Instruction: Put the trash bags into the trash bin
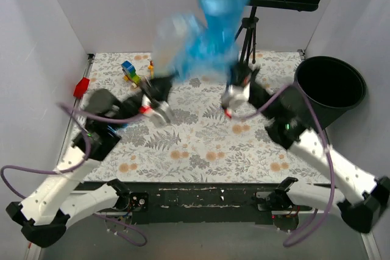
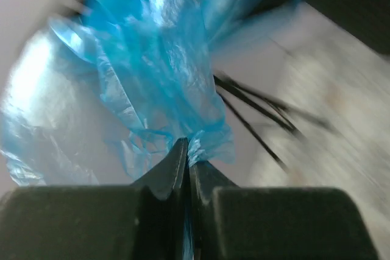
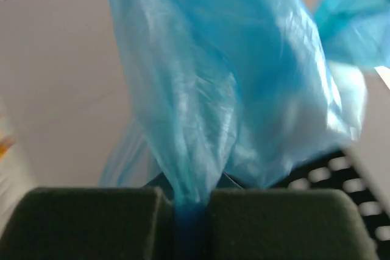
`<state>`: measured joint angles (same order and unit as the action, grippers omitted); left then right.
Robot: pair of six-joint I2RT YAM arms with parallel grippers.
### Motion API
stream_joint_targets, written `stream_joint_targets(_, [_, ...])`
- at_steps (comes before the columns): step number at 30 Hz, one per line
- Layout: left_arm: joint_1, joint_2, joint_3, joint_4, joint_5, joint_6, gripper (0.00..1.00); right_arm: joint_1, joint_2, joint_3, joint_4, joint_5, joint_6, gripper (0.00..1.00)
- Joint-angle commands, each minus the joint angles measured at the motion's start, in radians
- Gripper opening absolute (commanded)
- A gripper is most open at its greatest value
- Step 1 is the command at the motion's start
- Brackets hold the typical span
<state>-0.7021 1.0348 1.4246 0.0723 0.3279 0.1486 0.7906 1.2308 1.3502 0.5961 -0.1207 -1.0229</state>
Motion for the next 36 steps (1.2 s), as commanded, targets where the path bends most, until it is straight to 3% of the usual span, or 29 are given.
stream_joint_targets(1, [0.012,-0.066,-0.634,-0.616,0.092,0.44,0.0,-0.033,-0.387,-0.912,-0.485,-0.173,-0.317,0.01])
stream_joint_targets(3, [0.009,-0.155,-0.704,-0.47,0.115,0.236,0.0,0.004,-0.561,-0.968,-0.583,-0.226,-0.182,0.01])
stream_joint_targets(7, [0.009,-0.159,-0.638,-0.471,0.085,-0.025,0.0,0.021,-0.53,-0.756,-0.775,-0.096,0.019,0.01])
stream_joint_targets(9, [0.009,-0.127,-0.584,-0.499,0.019,-0.14,0.0,0.019,-0.457,-0.651,-0.788,-0.044,0.147,0.01])
stream_joint_targets(13, [0.018,-0.027,-0.432,-0.571,-0.249,-0.546,0.0,0.012,-0.271,-0.447,-0.776,0.056,0.427,0.01])
stream_joint_targets(15, [0.085,0.013,-0.365,-0.627,-0.309,-0.714,0.0,-0.04,-0.13,-0.319,-0.804,0.05,0.573,0.01])
stream_joint_targets(18, [0.252,0.048,-0.325,-0.696,-0.282,-0.933,0.0,-0.108,0.132,-0.035,-0.904,-0.031,0.779,0.01])
stream_joint_targets(22, [0.429,0.088,-0.317,-0.756,-0.207,-1.061,0.0,-0.152,0.522,0.42,-1.183,-0.069,0.82,0.01])
stream_joint_targets(24, [0.553,0.151,-0.283,-0.816,-0.1,-1.096,0.0,-0.195,0.632,0.541,-1.239,-0.106,0.869,0.01])
stream_joint_targets(28, [0.691,0.264,-0.279,-0.79,0.086,-1.182,0.0,-0.223,0.714,0.584,-1.269,-0.099,0.892,0.01])
stream_joint_targets(31, [0.76,0.292,-0.271,-0.62,0.303,-1.206,0.0,-0.223,0.778,0.659,-1.289,-0.161,0.886,0.01])
stream_joint_targets(34, [0.786,0.393,-0.066,-0.62,0.387,-1.132,0.0,-0.225,0.904,0.956,-1.299,-0.133,0.882,0.01])
stream_joint_targets(36, [0.806,0.49,0.194,-0.647,0.45,-1.081,0.0,-0.225,0.947,1.149,-1.219,-0.117,0.88,0.01])
